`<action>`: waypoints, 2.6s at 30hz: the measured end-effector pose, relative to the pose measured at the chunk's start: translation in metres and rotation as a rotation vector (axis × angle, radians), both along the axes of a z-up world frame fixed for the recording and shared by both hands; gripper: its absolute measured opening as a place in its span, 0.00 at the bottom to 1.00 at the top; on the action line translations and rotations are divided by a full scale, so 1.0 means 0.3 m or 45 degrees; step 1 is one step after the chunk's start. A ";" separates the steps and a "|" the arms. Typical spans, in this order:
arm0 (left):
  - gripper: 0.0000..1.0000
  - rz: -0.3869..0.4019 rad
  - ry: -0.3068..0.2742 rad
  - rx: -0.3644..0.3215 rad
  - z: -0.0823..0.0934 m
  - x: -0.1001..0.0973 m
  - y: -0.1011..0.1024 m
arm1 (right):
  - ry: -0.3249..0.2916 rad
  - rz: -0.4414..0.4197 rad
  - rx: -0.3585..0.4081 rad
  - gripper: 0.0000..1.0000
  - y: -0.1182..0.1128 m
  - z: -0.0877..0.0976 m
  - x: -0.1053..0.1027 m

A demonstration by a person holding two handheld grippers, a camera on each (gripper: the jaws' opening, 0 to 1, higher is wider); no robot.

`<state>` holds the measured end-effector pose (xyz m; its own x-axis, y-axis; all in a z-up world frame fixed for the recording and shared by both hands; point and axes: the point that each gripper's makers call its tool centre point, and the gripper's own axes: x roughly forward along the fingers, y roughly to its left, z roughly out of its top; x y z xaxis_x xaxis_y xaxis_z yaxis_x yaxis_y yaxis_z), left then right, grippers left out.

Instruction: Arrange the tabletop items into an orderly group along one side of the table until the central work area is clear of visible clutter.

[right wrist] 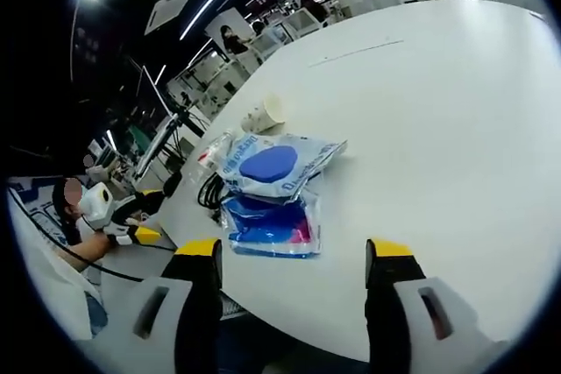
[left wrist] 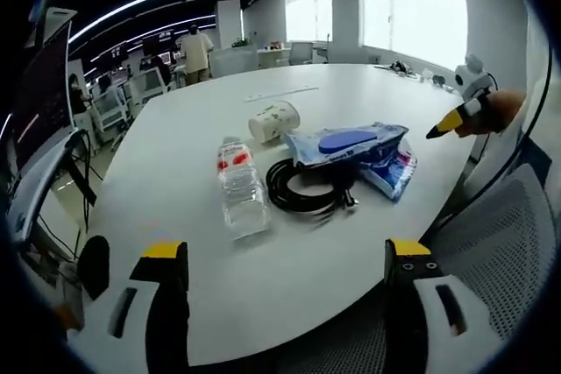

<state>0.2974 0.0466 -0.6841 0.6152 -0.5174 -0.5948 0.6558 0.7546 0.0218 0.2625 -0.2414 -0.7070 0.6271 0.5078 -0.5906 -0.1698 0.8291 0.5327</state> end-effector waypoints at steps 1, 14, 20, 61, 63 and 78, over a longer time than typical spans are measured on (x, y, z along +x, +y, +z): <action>0.95 -0.002 0.001 0.005 0.000 -0.001 -0.001 | 0.003 0.002 0.002 0.65 0.003 -0.002 -0.001; 0.94 0.005 -0.009 0.008 0.001 0.006 0.013 | -0.002 0.009 -0.004 0.61 -0.009 0.007 0.009; 0.94 0.017 -0.018 0.012 -0.009 0.019 0.040 | -0.056 0.020 -0.001 0.61 -0.004 0.062 0.067; 0.93 -0.035 -0.039 0.050 -0.034 0.021 0.046 | -0.175 0.366 0.001 0.53 0.201 0.218 0.548; 0.93 -0.036 -0.042 0.053 -0.034 0.022 0.047 | -0.174 0.373 -0.002 0.53 0.211 0.218 0.566; 0.92 -0.031 -0.054 0.038 -0.024 0.025 0.048 | -0.159 0.386 -0.004 0.52 0.251 0.199 0.720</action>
<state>0.3049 0.0611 -0.6912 0.6276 -0.5154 -0.5834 0.6722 0.7368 0.0722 0.4784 -0.1663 -0.6472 0.5156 0.6808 -0.5203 -0.4731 0.7325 0.4896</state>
